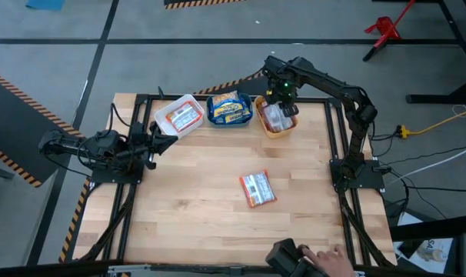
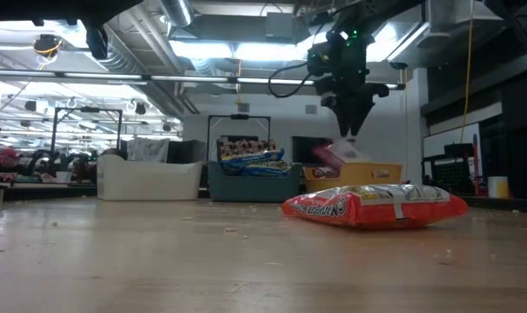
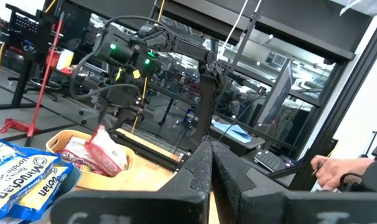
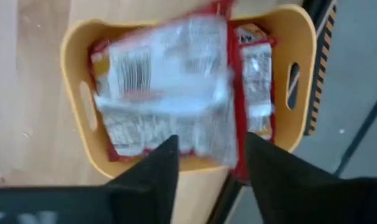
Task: Sort Maruchan noodles
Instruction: Put the red noodle pack into the yellow bin, then put the orange noodle pack into the white bin
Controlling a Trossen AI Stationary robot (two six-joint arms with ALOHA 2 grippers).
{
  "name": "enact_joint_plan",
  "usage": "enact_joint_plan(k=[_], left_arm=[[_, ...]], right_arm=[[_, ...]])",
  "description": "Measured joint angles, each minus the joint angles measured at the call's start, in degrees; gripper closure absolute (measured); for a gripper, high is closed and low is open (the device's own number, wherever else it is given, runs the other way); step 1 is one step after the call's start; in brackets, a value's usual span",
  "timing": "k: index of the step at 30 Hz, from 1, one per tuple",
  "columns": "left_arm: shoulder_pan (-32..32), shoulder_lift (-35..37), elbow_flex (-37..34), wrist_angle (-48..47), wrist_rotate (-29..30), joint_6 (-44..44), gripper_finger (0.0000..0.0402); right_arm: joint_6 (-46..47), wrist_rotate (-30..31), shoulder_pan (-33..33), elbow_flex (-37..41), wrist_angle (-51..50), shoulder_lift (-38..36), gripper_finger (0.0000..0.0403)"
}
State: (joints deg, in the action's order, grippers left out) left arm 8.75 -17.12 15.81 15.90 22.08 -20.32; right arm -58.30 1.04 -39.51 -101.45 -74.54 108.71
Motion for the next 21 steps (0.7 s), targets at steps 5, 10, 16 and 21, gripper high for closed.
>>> enact_joint_plan(k=[5,10,16,21], left_arm=[[0.0,0.01,0.0,0.02,1.14,0.0,0.0401],[0.0,0.01,0.0,0.0,2.57,0.0,0.0401],[0.0,0.0,0.0,0.02,2.82,0.0,0.0401],[0.0,-0.01,0.0,0.0,3.22,0.0,0.0401]], right_arm=[[0.79,4.66,0.09,-0.01,3.27,0.0,0.0191],[2.87,12.16,-0.24,-0.02,10.18,0.0,0.0176],[5.45,11.84,0.0,-2.78,12.08,-0.19,0.0188],[12.51,-1.12,0.7,-9.5,8.81,-0.35,0.0197]])
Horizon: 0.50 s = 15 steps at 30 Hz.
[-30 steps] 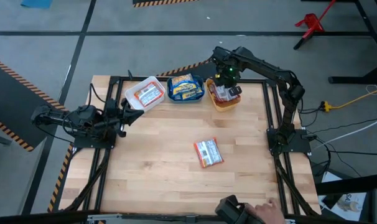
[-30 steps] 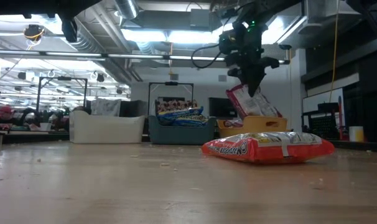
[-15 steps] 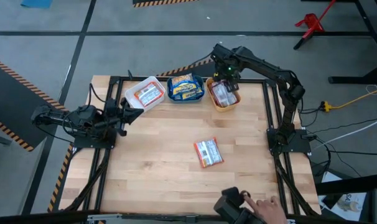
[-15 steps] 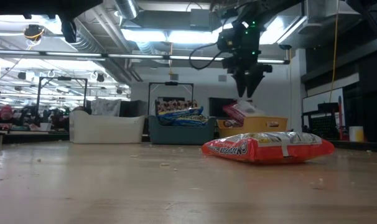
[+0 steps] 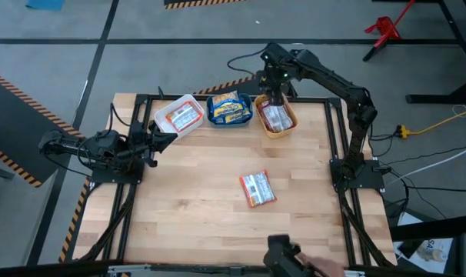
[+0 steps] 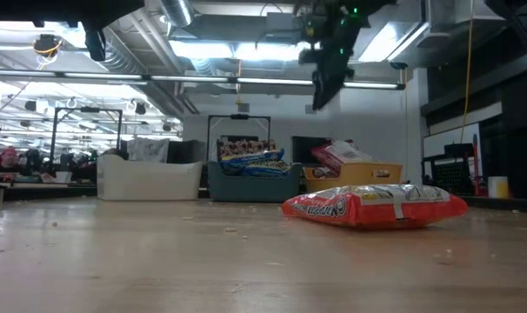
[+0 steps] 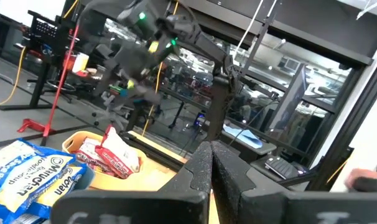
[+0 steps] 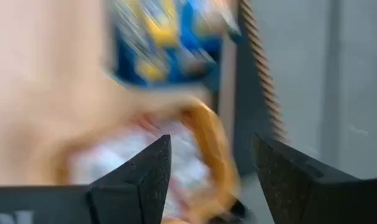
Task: Sort Maruchan noodles
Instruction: Put the orange noodle pack into the white bin
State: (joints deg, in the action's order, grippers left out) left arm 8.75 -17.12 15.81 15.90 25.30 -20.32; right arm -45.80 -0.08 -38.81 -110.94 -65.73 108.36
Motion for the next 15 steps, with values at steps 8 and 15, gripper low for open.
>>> enact_joint_plan(k=[8,15], left_arm=[[0.01,0.01,0.0,0.0,-0.79,-0.04,0.0401],[0.02,0.0,0.0,-0.9,-0.9,-0.57,0.0401]], right_arm=[[16.01,-29.26,3.96,-4.77,-12.15,-0.11,0.0198],[25.32,-27.16,15.9,3.33,-24.24,-0.08,0.0198]])
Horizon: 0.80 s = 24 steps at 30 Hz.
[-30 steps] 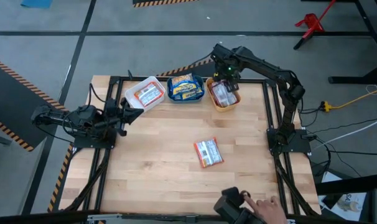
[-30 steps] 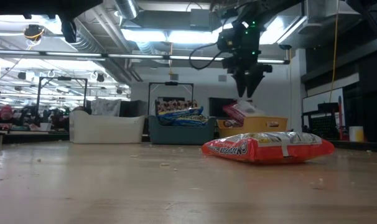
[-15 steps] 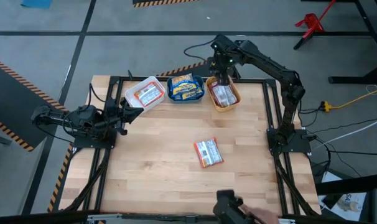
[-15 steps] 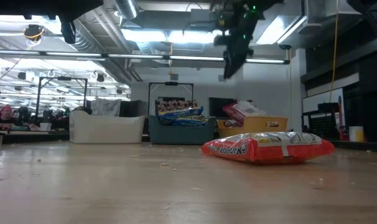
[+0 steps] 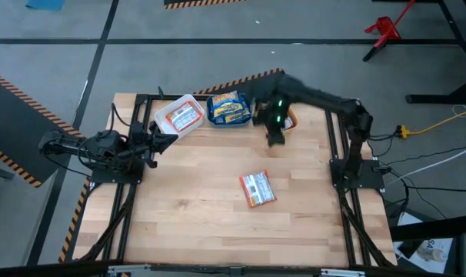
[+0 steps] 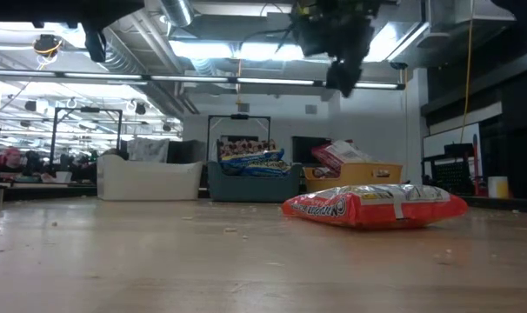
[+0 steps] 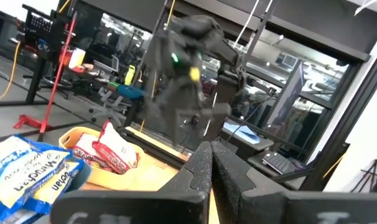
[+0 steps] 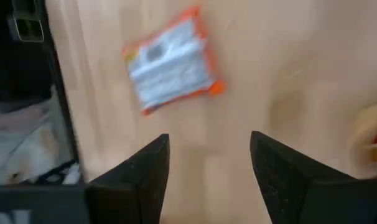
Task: Sort Maruchan noodles
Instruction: Put the orange noodle pack into the white bin
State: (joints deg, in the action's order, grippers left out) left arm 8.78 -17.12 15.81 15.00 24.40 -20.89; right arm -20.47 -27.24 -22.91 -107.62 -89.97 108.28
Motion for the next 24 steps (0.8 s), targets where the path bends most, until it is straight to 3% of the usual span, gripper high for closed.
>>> enact_joint_plan(k=[6,13,18,24], left_arm=[[-0.01,0.0,-0.01,-1.11,-2.23,-1.41,0.0401],[0.0,0.0,-0.02,-1.54,-5.88,-1.48,0.0401],[0.0,0.0,-0.02,-2.04,-5.94,-1.48,0.0401],[0.0,0.0,-0.02,-2.14,-5.92,-1.48,0.0401]], right_arm=[[10.55,2.29,10.22,15.48,2.73,-1.58,0.0198],[28.72,6.82,21.11,34.02,25.92,-6.82,0.0198],[37.59,15.54,27.18,39.96,35.52,-9.03,0.0198],[42.85,15.64,32.12,43.86,43.03,-8.61,0.0187]])
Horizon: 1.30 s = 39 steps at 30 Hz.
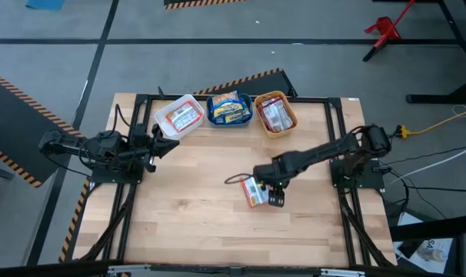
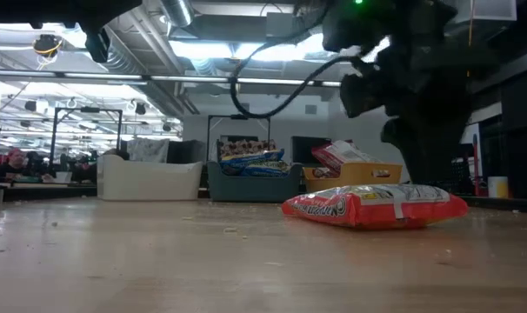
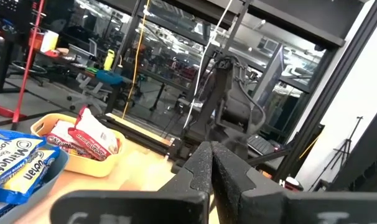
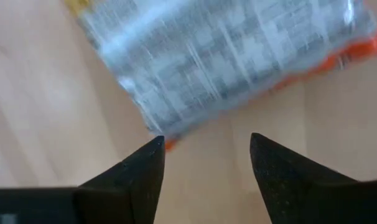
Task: Sort Maruchan noodles
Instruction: Put the orange noodle pack into the white bin
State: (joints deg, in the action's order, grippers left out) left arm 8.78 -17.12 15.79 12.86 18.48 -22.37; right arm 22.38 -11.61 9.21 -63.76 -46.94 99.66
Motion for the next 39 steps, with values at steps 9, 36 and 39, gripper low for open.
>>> enact_joint_plan(k=[9,36,39], left_arm=[[0.0,0.0,0.0,0.0,0.37,0.02,0.0401],[-0.01,-0.07,-0.04,-0.44,0.04,-1.49,0.0401],[-0.01,-0.07,-0.04,-0.45,0.04,-1.49,0.0401]], right_arm=[[2.56,-1.0,2.95,0.97,4.32,0.0,0.0094],[4.53,6.29,3.16,0.74,12.81,6.71,0.0011],[4.67,7.03,2.86,0.75,13.02,6.83,0.0025]])
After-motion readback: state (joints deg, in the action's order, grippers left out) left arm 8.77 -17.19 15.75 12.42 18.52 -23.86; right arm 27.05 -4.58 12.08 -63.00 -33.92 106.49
